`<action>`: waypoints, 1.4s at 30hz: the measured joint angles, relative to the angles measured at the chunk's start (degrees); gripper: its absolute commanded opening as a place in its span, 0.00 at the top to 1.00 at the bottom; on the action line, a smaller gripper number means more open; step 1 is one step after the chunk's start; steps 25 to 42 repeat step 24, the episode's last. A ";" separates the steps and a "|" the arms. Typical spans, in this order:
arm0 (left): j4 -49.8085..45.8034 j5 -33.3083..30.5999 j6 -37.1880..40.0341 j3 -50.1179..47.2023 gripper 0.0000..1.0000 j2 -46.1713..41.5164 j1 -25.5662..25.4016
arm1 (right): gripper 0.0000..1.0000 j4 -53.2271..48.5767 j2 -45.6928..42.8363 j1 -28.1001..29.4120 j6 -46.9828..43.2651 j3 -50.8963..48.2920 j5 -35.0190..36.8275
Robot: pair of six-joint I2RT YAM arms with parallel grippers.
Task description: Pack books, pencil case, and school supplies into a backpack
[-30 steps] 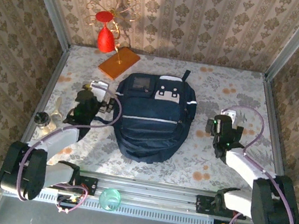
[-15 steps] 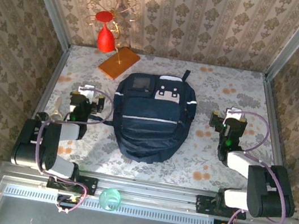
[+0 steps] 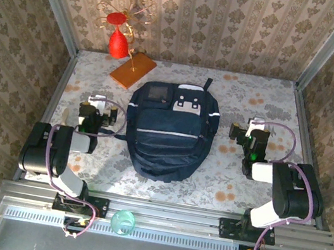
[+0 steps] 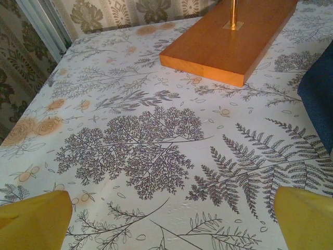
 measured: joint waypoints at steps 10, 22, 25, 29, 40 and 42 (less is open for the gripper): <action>-0.04 0.00 0.00 0.00 0.00 0.00 0.00 | 0.00 -0.04 0.00 0.00 0.11 0.00 -0.68; -0.04 0.00 0.00 -0.02 0.00 0.00 0.00 | 0.00 -0.07 0.00 0.02 0.11 0.00 -0.68; -0.04 0.00 0.00 0.00 0.00 0.00 0.00 | 0.00 -0.07 0.00 0.02 0.11 0.00 -0.68; -0.04 0.00 0.00 0.00 0.00 0.00 0.00 | 0.00 -0.07 0.00 0.02 0.11 0.00 -0.68; -0.04 0.00 0.00 0.00 0.00 0.00 0.00 | 0.00 -0.07 0.00 0.02 0.11 0.00 -0.68; -0.04 0.00 0.00 0.00 0.00 0.00 0.00 | 0.00 -0.07 0.00 0.02 0.11 0.00 -0.68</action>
